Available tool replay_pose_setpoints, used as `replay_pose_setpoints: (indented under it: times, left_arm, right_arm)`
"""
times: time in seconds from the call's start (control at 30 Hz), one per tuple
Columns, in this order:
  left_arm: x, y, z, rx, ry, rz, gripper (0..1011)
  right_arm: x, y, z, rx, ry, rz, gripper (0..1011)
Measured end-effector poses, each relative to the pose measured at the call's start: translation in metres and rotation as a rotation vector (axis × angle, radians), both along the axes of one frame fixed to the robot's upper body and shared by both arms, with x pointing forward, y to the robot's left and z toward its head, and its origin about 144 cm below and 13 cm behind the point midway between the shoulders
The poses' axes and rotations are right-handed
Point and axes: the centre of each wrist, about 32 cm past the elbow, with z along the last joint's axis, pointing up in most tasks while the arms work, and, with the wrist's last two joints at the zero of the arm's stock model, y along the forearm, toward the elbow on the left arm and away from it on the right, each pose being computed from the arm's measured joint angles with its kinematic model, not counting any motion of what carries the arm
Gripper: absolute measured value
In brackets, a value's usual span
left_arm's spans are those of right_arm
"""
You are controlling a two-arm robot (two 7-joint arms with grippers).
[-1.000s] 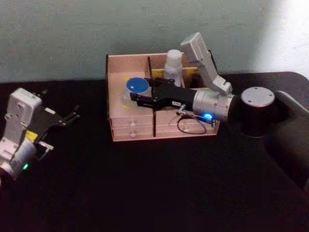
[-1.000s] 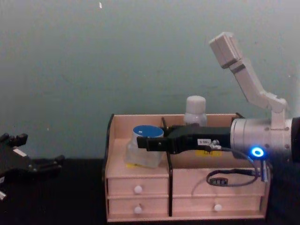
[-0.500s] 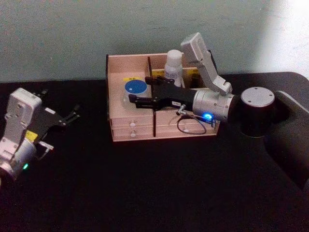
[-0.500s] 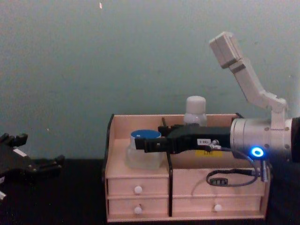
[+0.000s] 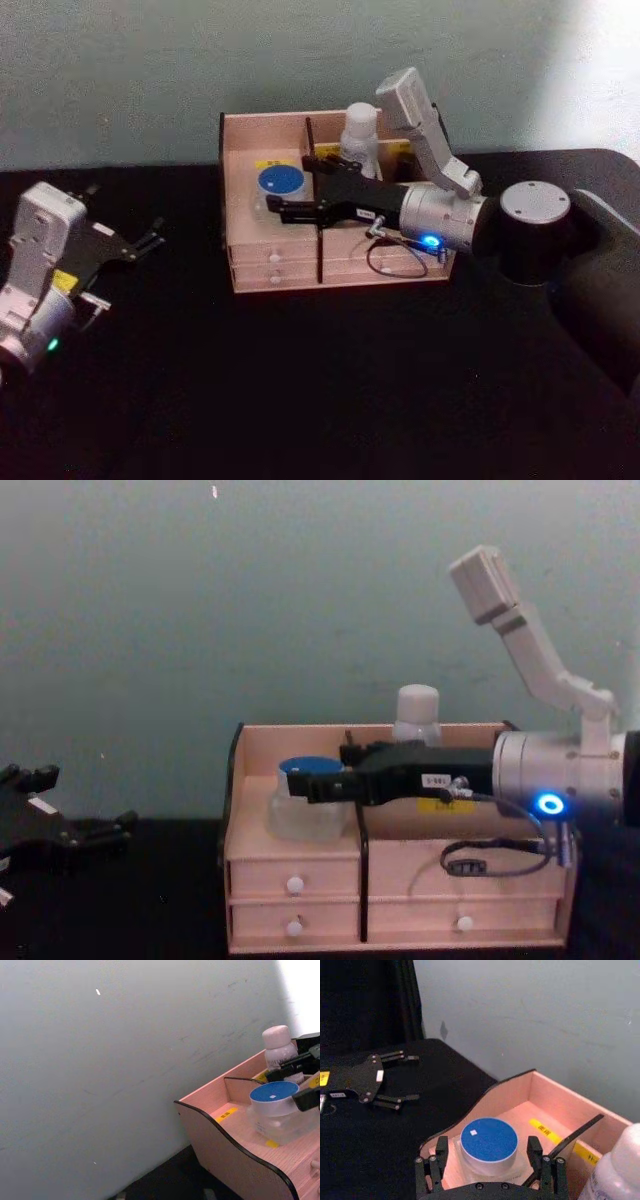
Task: Pick up the facial cleanser and watermelon frost from the table and place them into the tiered storage box.
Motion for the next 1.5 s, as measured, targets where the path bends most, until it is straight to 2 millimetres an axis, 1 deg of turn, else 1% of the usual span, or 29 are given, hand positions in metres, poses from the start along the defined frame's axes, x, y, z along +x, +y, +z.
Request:
replay_pose_setpoints:
  times: [0.17,0.3,0.4,0.43,0.47,0.53,0.63,0.67,0.73,0.83,0.87,0.9,1.0,1.03,1.13,1.17,1.27,1.3,1.33,1.5]
  left_arm:
    - [0.0,0.0,0.0,0.0,0.0,0.0,1001]
    - [0.0,0.0,0.0,0.0,0.0,0.0,1001]
    - [0.0,0.0,0.0,0.0,0.0,0.0,1001]
    - [0.0,0.0,0.0,0.0,0.0,0.0,1001]
    - [0.0,0.0,0.0,0.0,0.0,0.0,1001]
    - [0.0,0.0,0.0,0.0,0.0,0.0,1001]
    - [0.0,0.0,0.0,0.0,0.0,0.0,1001]
    - [0.0,0.0,0.0,0.0,0.0,0.0,1001]
    - [0.0,0.0,0.0,0.0,0.0,0.0,1001]
    - [0.0,0.0,0.0,0.0,0.0,0.0,1001]
    - [0.0,0.0,0.0,0.0,0.0,0.0,1001]
    - [0.0,0.0,0.0,0.0,0.0,0.0,1001]
    - [0.0,0.0,0.0,0.0,0.0,0.0,1001]
    - [0.0,0.0,0.0,0.0,0.0,0.0,1001]
    - [0.0,0.0,0.0,0.0,0.0,0.0,1001]
    - [0.0,0.0,0.0,0.0,0.0,0.0,1001]
    - [0.0,0.0,0.0,0.0,0.0,0.0,1001]
    - [0.0,0.0,0.0,0.0,0.0,0.0,1001]
    - [0.0,0.0,0.0,0.0,0.0,0.0,1001]
    - [0.0,0.0,0.0,0.0,0.0,0.0,1001]
  right_arm:
    - [-0.005,-0.003,0.003,0.024,-0.053,-0.009,1002]
    - [-0.015,-0.007,0.008,0.055,-0.105,-0.009,1002]
    - [-0.026,-0.015,0.009,0.069,-0.131,-0.004,1002]
    - [-0.034,-0.021,0.009,0.073,-0.144,0.002,1002]
    - [-0.034,-0.021,0.009,0.073,-0.144,0.002,1002]
    - [-0.048,-0.034,0.009,0.076,-0.163,0.017,1002]
    - [-0.061,-0.047,0.009,0.079,-0.17,0.022,1002]
    - [-0.07,-0.057,0.008,0.079,-0.168,0.022,1002]
    - [-0.078,-0.067,0.009,0.077,-0.169,0.02,1002]
    - [-0.099,-0.09,0.008,0.062,-0.167,-0.017,1002]
    - [-0.099,-0.09,0.008,0.062,-0.167,-0.017,1002]
    - [-0.106,-0.099,0.007,0.056,-0.165,-0.049,1002]
    - [-0.116,-0.111,0.007,0.047,-0.156,-0.117,1002]
    - [-0.12,-0.116,0.006,0.043,-0.146,-0.184,1002]
    - [-0.127,-0.122,0.003,0.05,-0.126,-0.354,1002]
    - [-0.13,-0.122,-0.001,0.052,-0.13,-0.431,1002]
    - [-0.131,-0.12,-0.007,0.051,-0.142,-0.547,1002]
    - [-0.13,-0.118,-0.012,0.048,-0.148,-0.61,1002]
    - [-0.13,-0.118,-0.012,0.048,-0.148,-0.61,1002]
    - [-0.124,-0.103,-0.031,0.016,-0.142,-0.783,1002]
